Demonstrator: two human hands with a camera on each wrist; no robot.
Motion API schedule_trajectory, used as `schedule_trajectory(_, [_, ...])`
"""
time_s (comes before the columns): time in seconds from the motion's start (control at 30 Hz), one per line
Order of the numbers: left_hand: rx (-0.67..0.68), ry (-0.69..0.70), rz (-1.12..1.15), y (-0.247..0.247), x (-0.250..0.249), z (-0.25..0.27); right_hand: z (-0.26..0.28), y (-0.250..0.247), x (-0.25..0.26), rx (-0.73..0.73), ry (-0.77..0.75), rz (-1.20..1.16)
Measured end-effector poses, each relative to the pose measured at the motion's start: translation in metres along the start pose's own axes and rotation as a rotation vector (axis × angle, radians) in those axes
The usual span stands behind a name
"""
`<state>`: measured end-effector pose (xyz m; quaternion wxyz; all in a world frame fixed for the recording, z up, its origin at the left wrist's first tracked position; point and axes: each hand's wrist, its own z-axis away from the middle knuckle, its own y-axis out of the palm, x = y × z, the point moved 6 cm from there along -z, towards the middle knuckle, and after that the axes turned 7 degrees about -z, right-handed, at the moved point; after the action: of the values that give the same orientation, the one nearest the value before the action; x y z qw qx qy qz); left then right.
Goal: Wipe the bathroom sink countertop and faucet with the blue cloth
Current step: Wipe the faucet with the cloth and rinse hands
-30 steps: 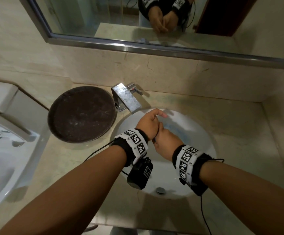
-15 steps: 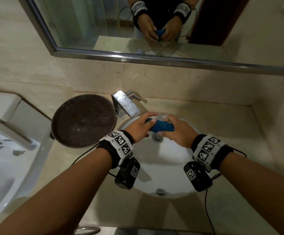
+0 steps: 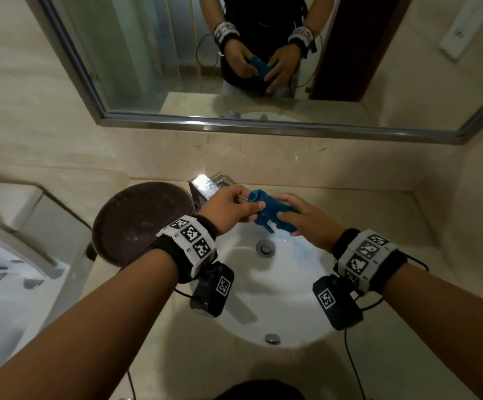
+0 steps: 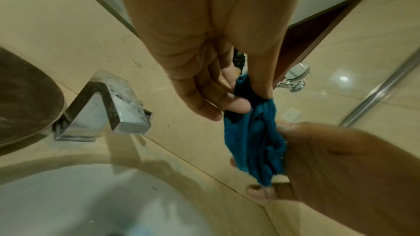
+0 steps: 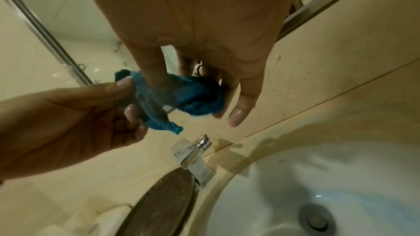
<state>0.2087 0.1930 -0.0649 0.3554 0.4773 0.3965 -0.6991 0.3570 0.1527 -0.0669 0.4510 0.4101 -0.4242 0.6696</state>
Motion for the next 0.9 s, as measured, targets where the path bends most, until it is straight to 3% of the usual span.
schedule_trajectory(0.1, [-0.04, 0.026, -0.088, 0.003, -0.005, -0.002, -0.001, 0.002, 0.01, 0.012, -0.099, -0.119])
schedule_trajectory(0.2, [0.022, 0.039, -0.074, 0.011, -0.007, -0.003, 0.001, -0.006, 0.021, -0.135, -0.208, 0.124])
schedule_trajectory(0.3, [0.017, 0.097, -0.27, 0.005, -0.011, -0.002, 0.005, -0.01, 0.028, -0.18, -0.278, 0.249])
schedule_trajectory(0.43, [0.002, 0.108, -0.432, -0.006, -0.01, -0.005, 0.006, -0.015, 0.024, -0.238, -0.249, 0.322])
schedule_trajectory(0.63, [0.041, 0.099, -0.458, -0.012, -0.02, -0.001, 0.004, -0.019, 0.019, -0.267, -0.167, 0.118])
schedule_trajectory(0.9, [0.027, 0.16, -0.297, -0.01, -0.03, 0.002, 0.004, -0.024, 0.037, -0.296, -0.234, 0.223])
